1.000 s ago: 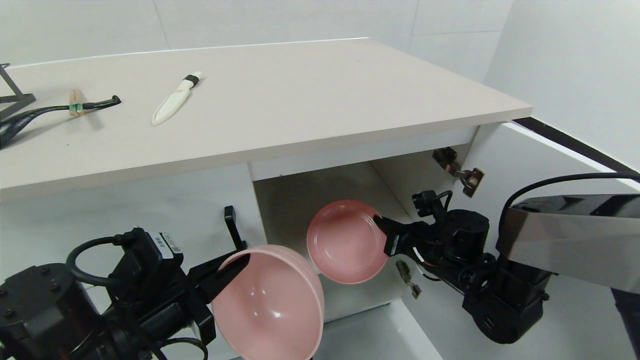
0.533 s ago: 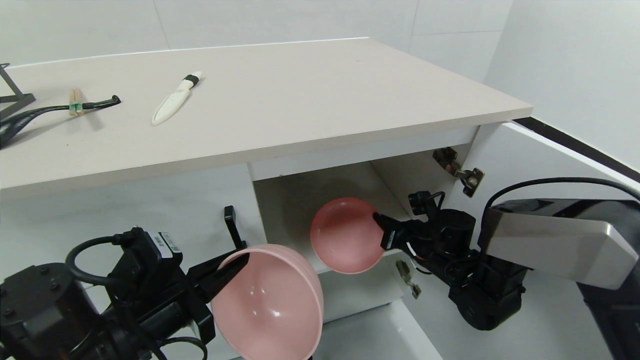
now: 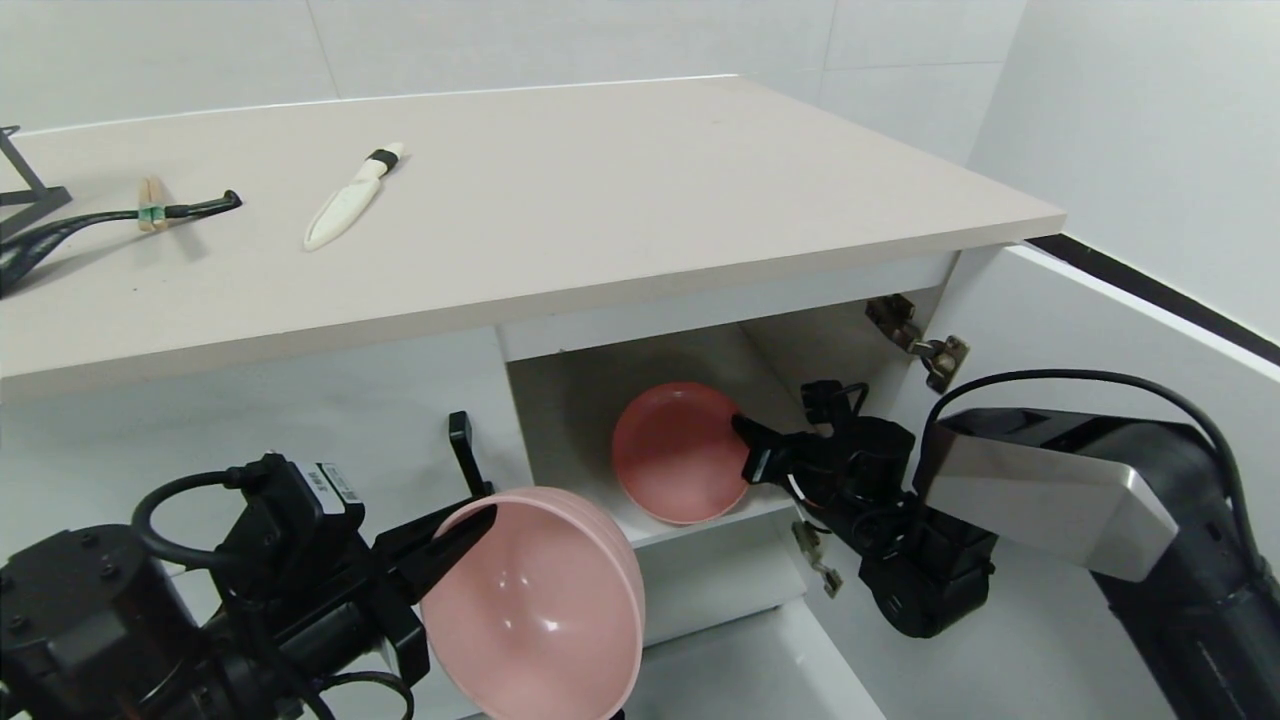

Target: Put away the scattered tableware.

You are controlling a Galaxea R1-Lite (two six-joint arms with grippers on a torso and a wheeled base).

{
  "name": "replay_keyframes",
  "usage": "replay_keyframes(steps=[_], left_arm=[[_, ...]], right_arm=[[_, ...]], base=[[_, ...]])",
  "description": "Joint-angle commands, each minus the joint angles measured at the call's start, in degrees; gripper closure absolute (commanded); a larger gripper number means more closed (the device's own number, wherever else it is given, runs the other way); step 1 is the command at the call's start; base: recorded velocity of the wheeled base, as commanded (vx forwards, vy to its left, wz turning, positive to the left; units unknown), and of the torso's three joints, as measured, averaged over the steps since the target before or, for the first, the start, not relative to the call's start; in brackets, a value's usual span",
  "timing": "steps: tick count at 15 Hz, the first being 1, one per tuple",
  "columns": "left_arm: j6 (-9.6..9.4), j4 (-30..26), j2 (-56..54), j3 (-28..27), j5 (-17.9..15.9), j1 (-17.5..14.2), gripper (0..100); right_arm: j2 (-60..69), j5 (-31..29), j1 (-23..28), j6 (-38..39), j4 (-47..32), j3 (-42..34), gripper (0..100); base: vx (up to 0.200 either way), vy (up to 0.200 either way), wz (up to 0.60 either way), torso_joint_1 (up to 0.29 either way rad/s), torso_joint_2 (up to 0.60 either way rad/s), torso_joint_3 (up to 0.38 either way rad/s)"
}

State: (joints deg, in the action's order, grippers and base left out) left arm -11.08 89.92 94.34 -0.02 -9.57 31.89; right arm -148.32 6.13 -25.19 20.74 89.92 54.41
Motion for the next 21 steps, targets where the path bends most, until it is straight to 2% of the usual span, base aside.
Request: replay_keyframes(steps=[1, 14, 15, 19, 21], left_arm=[[0.01, 0.08, 0.14, 0.02, -0.01, 0.01, 100], [-0.08, 0.08, 0.14, 0.02, -0.01, 0.01, 100], [0.01, 0.08, 0.14, 0.02, -0.01, 0.01, 100], [-0.08, 0.08, 0.32, 0.02, -0.01, 0.01, 100], [0.01, 0.08, 0.40, 0.02, -0.01, 0.01, 100]], right_arm=[[-1.79, -0.16, 0.05, 0.62, 0.08, 2.11, 100], [-3.29, -4.90, 0.22, 1.24, 0.08, 3.60, 100], [-3.64, -4.90, 0.31, 1.06, 0.08, 3.60, 0], [-3.46, -5.34, 0.31, 0.80, 0.08, 3.43, 0], [0.32, -9.74, 0.14, -1.31, 0.08, 1.58, 0]], base=[[0.000, 0.000, 0.00, 0.000, 0.00, 0.000], [0.000, 0.000, 0.00, 0.000, 0.00, 0.000], [0.000, 0.000, 0.00, 0.000, 0.00, 0.000], [0.000, 0.000, 0.00, 0.000, 0.00, 0.000], [0.000, 0.000, 0.00, 0.000, 0.00, 0.000]])
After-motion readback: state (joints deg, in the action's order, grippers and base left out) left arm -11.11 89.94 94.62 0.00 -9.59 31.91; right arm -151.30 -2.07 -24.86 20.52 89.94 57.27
